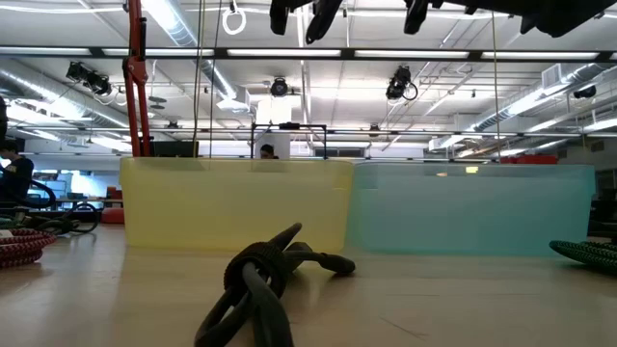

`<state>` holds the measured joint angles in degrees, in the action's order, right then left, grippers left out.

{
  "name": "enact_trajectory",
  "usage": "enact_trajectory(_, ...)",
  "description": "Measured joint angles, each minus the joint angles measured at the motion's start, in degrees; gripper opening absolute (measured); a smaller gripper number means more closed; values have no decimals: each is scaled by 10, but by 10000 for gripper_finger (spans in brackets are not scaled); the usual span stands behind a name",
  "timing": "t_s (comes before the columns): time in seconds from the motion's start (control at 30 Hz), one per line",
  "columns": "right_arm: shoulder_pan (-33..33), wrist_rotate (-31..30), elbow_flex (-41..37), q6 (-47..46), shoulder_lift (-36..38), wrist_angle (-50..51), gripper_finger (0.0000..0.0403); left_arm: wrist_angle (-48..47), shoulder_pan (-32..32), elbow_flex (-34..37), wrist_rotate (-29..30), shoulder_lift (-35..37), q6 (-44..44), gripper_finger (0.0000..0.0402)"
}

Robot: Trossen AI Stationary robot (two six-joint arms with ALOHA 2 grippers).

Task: Pick & Place USB Port
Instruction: Put the left blue charger cable into the green bin

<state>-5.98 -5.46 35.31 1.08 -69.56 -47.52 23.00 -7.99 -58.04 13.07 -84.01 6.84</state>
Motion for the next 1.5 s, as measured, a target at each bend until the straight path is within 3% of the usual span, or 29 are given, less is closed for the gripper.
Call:
enact_trajectory(0.2,0,-2,0,-8,28,26,2,-1,0,0,6,0,0,136)
enact_trajectory(0.33,-1,-3,0,-46,79,128,1,-32,0,1,7,23,-1,148)
enact_trajectory(0.57,-58,-59,0,-178,138,374,1,-209,0,0,80,107,-10,144)
enact_trajectory(0.73,-123,-128,-1,-274,141,483,0,-334,0,0,121,159,26,142)
enact_trajectory(0.97,-183,-235,-1,-354,119,542,0,-446,0,0,156,194,77,142)
enact_trajectory(1.13,-198,-287,-1,-389,86,566,0,-456,0,0,158,193,82,142)
enact_trajectory(1.5,-198,-311,-1,-448,18,573,0,-456,0,0,159,192,90,142)
